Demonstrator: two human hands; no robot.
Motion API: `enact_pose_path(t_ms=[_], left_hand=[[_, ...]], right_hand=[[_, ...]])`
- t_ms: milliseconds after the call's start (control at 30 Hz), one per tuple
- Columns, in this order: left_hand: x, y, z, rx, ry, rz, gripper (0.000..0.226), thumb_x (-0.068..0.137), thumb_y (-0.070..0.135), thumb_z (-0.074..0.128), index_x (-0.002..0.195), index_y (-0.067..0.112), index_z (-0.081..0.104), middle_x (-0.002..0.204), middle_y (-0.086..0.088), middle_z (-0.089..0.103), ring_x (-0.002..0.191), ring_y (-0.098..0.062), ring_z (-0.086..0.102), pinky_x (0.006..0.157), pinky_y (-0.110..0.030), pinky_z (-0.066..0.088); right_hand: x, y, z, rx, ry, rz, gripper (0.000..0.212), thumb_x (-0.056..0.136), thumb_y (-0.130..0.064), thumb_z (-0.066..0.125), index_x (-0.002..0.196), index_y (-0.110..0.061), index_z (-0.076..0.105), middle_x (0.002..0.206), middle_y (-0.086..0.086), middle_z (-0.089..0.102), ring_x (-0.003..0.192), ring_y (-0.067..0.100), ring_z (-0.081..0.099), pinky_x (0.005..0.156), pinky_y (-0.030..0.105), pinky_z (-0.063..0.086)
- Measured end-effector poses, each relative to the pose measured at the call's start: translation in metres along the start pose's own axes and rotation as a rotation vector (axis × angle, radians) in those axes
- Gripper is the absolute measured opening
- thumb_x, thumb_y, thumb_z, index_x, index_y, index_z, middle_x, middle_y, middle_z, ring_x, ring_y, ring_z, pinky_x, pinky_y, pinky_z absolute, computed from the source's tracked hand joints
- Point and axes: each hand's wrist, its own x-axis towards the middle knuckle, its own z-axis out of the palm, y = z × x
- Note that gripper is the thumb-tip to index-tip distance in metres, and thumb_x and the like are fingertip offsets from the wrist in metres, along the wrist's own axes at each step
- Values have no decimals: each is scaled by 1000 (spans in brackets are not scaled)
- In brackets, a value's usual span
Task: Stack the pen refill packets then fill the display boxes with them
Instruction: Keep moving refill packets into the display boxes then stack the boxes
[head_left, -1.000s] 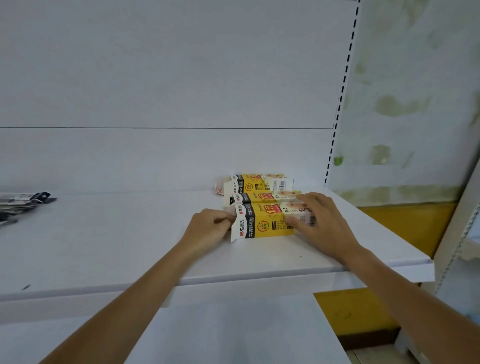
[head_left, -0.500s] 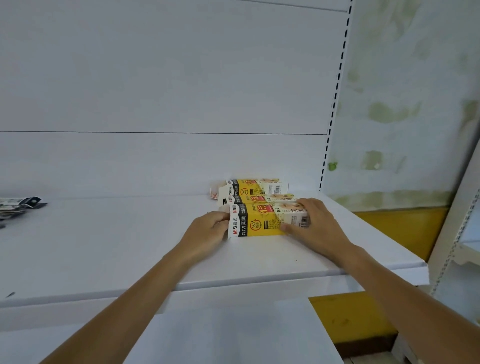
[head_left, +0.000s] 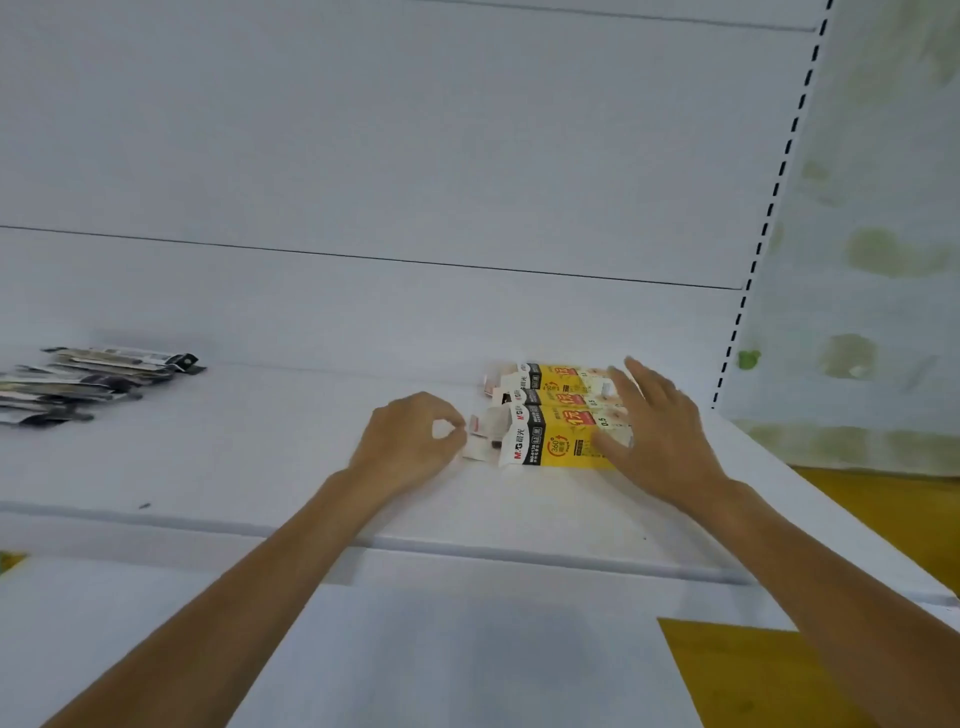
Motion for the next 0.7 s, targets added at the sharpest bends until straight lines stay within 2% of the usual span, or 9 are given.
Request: enact_pose_path(t_ms=[67, 167, 367, 433, 567, 700], left_hand=[[-11, -24, -30, 0, 68, -28, 18, 87, 24, 59, 101, 21, 68, 121, 4, 62, 115, -16, 53, 102, -30, 35], [-42, -63, -75, 99, 183, -133, 22, 87, 24, 58, 108, 21, 67, 124, 5, 61, 118, -18, 50, 103, -31, 33], [-138, -136, -176, 256, 420, -385, 31, 84, 31, 58, 113, 22, 65, 126, 3, 60, 118, -21, 50, 98, -28, 34], [-169, -158, -207, 299, 459, -453, 31, 85, 26, 60, 116, 22, 64, 128, 3, 58, 118, -21, 50, 97, -28, 34], [-220, -208, -260, 374, 509, -552, 33, 85, 21, 61, 118, 21, 63, 130, 3, 58, 120, -19, 50, 101, -29, 34], [-243, -265, -316, 428, 491, -623, 36, 86, 23, 60, 122, 24, 59, 135, 3, 53, 124, -19, 45, 103, -29, 33]], right_hand=[[10, -24, -8, 44, 52, -148, 64, 90, -36, 49, 146, -14, 25, 155, 4, 19, 141, 21, 18, 112, 41, 19], [36, -85, -14, 164, 73, -258, 61, 91, -26, 51, 145, -13, 26, 154, 3, 22, 139, 22, 21, 109, 41, 23], [59, -277, -9, 396, 40, -622, 63, 91, -22, 52, 146, -13, 22, 152, 3, 24, 136, 24, 25, 108, 38, 26], [54, -340, -10, 459, 27, -730, 61, 91, -19, 50, 146, -15, 23, 150, 3, 28, 135, 24, 27, 108, 39, 28], [42, -443, 1, 390, -16, -934, 59, 90, -11, 44, 146, -16, 25, 146, 6, 35, 130, 26, 34, 103, 42, 33], [51, -524, 18, 407, -33, -931, 61, 91, -16, 48, 146, -17, 24, 145, 6, 37, 130, 24, 34, 103, 39, 33]])
